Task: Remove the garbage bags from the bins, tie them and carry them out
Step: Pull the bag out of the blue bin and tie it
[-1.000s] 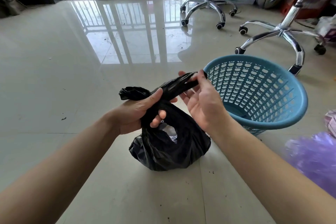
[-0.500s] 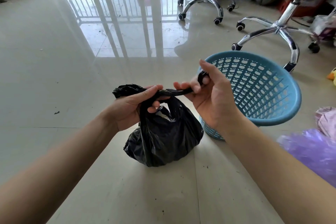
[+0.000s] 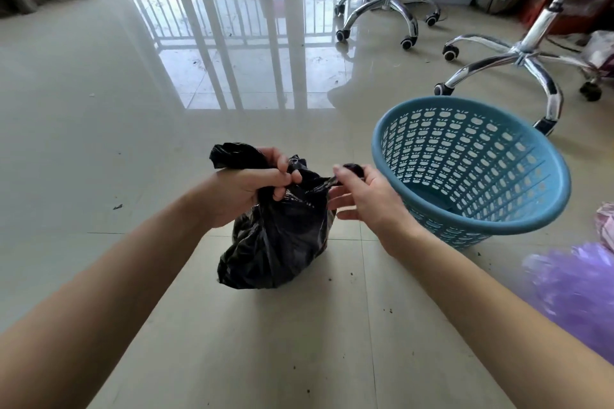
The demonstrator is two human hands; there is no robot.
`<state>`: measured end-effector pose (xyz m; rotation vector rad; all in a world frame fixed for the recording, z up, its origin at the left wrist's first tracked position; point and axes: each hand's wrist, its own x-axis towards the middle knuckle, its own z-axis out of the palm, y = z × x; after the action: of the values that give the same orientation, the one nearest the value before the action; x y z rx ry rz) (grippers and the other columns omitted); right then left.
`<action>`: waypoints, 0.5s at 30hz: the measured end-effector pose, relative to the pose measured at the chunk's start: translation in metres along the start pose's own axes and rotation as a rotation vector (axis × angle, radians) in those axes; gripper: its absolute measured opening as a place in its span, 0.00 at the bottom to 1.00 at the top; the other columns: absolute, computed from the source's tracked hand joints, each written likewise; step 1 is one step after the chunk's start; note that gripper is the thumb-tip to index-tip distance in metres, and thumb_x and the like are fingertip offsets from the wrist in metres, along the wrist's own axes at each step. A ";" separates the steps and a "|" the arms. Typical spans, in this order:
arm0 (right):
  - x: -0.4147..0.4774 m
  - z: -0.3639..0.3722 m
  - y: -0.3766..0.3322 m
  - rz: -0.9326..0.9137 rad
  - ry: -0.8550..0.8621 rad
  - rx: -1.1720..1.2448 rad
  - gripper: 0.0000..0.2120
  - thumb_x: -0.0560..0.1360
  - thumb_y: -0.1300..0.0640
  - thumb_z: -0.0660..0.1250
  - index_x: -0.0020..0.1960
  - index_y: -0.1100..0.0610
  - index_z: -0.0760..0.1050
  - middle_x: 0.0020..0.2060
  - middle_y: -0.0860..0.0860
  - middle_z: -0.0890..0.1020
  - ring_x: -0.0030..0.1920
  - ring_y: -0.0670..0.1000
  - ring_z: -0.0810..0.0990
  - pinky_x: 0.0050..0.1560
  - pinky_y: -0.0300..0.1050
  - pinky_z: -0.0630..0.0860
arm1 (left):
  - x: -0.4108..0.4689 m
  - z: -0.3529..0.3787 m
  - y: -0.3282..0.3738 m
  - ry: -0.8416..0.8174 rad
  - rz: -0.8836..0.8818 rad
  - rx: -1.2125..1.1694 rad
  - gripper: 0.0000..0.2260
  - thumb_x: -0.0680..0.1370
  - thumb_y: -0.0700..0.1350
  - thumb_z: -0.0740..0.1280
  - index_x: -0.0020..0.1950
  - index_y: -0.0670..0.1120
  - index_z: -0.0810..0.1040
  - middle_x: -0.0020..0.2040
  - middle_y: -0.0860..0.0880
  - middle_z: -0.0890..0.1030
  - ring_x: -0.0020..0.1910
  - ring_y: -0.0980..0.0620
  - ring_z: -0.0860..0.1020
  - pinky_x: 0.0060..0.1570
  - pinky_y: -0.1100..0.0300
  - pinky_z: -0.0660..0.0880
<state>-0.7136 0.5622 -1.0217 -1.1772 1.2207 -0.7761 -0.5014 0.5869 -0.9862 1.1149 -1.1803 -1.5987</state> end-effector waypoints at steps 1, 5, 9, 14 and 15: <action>0.002 -0.002 -0.001 -0.025 0.032 0.012 0.19 0.81 0.46 0.65 0.64 0.58 0.70 0.49 0.54 0.82 0.42 0.48 0.84 0.40 0.43 0.81 | -0.001 0.001 0.002 0.000 -0.007 0.010 0.07 0.72 0.34 0.66 0.39 0.46 0.74 0.42 0.45 0.81 0.30 0.53 0.73 0.37 0.65 0.74; 0.008 -0.017 0.004 -0.214 -0.035 -0.177 0.30 0.76 0.53 0.71 0.74 0.51 0.64 0.59 0.49 0.78 0.59 0.47 0.79 0.57 0.45 0.78 | -0.001 0.001 0.011 0.008 -0.010 -0.007 0.08 0.71 0.33 0.65 0.38 0.46 0.73 0.39 0.46 0.81 0.28 0.53 0.71 0.33 0.66 0.73; 0.005 -0.017 0.002 -0.279 -0.304 -0.379 0.40 0.70 0.53 0.74 0.78 0.46 0.61 0.74 0.42 0.67 0.73 0.40 0.65 0.72 0.37 0.62 | 0.000 0.001 0.014 -0.023 -0.006 0.001 0.09 0.69 0.32 0.67 0.38 0.46 0.72 0.37 0.46 0.80 0.28 0.54 0.71 0.32 0.66 0.71; 0.005 -0.010 0.001 -0.280 -0.358 -0.379 0.30 0.74 0.63 0.72 0.72 0.46 0.71 0.61 0.45 0.80 0.59 0.37 0.78 0.51 0.21 0.68 | 0.001 0.008 0.013 -0.091 -0.037 0.084 0.11 0.68 0.31 0.65 0.36 0.47 0.71 0.36 0.46 0.80 0.28 0.53 0.71 0.31 0.66 0.71; 0.005 -0.010 0.000 -0.248 -0.368 -0.331 0.24 0.75 0.64 0.70 0.67 0.46 0.76 0.55 0.46 0.83 0.54 0.40 0.81 0.51 0.24 0.71 | 0.001 0.008 0.013 -0.088 -0.050 0.128 0.11 0.68 0.31 0.63 0.36 0.47 0.71 0.36 0.46 0.79 0.28 0.53 0.70 0.31 0.65 0.70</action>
<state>-0.7225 0.5550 -1.0223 -1.6842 0.9245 -0.5134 -0.5082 0.5848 -0.9726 1.1733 -1.3383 -1.6433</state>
